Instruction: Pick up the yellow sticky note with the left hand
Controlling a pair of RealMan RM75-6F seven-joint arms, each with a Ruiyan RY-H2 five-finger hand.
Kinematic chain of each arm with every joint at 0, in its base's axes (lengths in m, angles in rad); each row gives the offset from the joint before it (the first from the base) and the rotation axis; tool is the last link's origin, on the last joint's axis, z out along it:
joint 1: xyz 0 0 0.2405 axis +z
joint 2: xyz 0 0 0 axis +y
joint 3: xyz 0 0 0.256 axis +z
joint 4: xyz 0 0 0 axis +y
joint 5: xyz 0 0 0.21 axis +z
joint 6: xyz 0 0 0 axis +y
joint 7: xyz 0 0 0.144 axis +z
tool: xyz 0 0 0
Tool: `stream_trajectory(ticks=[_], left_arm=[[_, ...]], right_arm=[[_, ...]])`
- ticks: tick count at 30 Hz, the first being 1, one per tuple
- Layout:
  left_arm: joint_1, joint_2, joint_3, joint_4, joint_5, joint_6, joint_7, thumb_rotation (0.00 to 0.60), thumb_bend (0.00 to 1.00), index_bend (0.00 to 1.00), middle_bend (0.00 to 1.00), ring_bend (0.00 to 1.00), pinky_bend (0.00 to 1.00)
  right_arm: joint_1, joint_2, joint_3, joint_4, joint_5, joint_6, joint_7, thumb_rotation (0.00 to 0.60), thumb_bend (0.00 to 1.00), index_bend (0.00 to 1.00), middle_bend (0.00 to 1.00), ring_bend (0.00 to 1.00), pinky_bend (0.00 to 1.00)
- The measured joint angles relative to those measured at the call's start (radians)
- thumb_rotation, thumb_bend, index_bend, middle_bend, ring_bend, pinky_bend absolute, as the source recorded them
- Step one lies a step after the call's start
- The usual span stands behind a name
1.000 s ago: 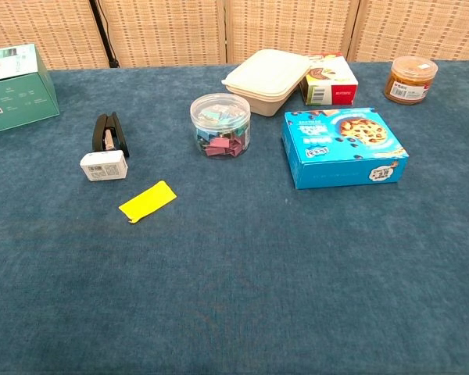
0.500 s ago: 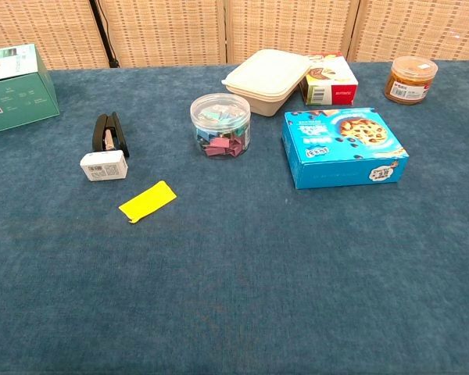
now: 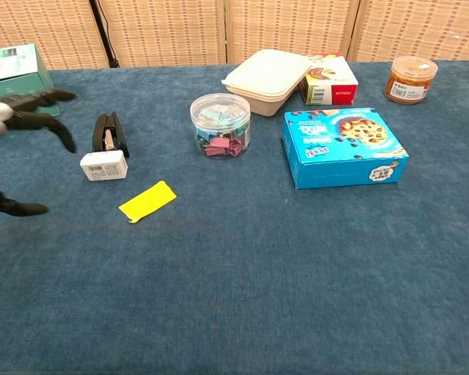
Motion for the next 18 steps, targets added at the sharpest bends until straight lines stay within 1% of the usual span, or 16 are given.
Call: stream_trajectory(ticks=[1,7,13,18], left_arm=[[-0.015,-0.032,-0.005,0.025,-0.013,-0.020,0.007,0.600,0.00,0.30,0.00,0.00,0.00],[-0.062,-0.118,-0.024,0.080,-0.072,-0.078,0.061,0.600,0.00,0.29,0.00,0.00,0.00],[-0.087,-0.181,-0.030,0.120,-0.106,-0.101,0.091,0.600,0.00,0.29,0.00,0.00,0.00],[-0.098,-0.222,-0.031,0.159,-0.114,-0.097,0.097,0.600,0.00,0.29,0.00,0.00,0.00]], right_arm=[[0.000,0.001,0.000,0.000,0.001,-0.002,0.003,0.600,0.00,0.00,0.00,0.00,0.00],[0.003,0.003,0.001,0.003,0.009,-0.009,0.016,0.600,0.00,0.00,0.00,0.00,0.00],[0.005,0.004,0.002,0.007,0.016,-0.018,0.026,0.600,0.00,0.00,0.00,0.00,0.00],[0.007,0.003,0.002,0.009,0.019,-0.023,0.030,0.600,0.00,0.00,0.00,0.00,0.00]])
